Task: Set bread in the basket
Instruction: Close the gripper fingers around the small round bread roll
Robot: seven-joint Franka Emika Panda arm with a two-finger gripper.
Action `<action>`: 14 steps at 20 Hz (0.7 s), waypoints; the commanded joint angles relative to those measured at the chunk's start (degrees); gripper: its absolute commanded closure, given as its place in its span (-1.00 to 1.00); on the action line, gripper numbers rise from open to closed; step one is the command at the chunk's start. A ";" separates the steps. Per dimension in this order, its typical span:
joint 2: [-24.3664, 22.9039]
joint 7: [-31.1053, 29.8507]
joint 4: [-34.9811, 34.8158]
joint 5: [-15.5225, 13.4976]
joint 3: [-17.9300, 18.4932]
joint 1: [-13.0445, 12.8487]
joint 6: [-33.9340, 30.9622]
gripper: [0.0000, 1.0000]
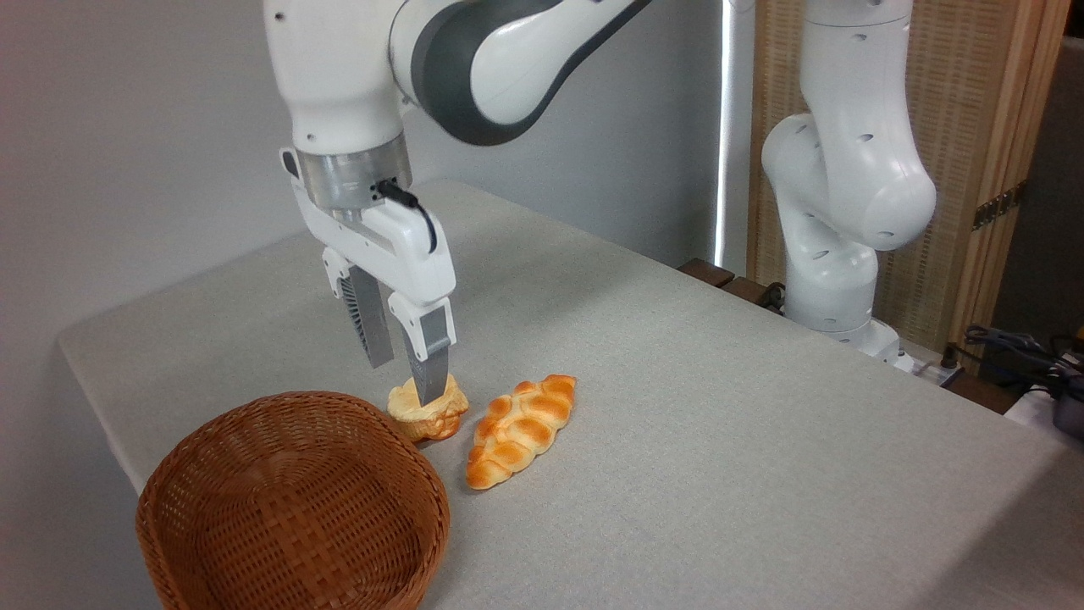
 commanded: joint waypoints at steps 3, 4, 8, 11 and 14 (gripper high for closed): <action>0.04 -0.73 -3.60 -2.92 -0.09 -1.70 1.47 -1.00; 0.12 -0.73 -3.87 -2.92 -0.09 -1.71 1.56 -1.00; 0.82 -0.64 -5.10 -2.92 -0.18 -2.23 3.66 -1.00; 2.14 -0.55 -5.10 -2.92 -0.18 -2.94 4.19 -1.00; 3.46 -0.55 -5.10 -2.92 -0.18 -3.64 4.63 -1.00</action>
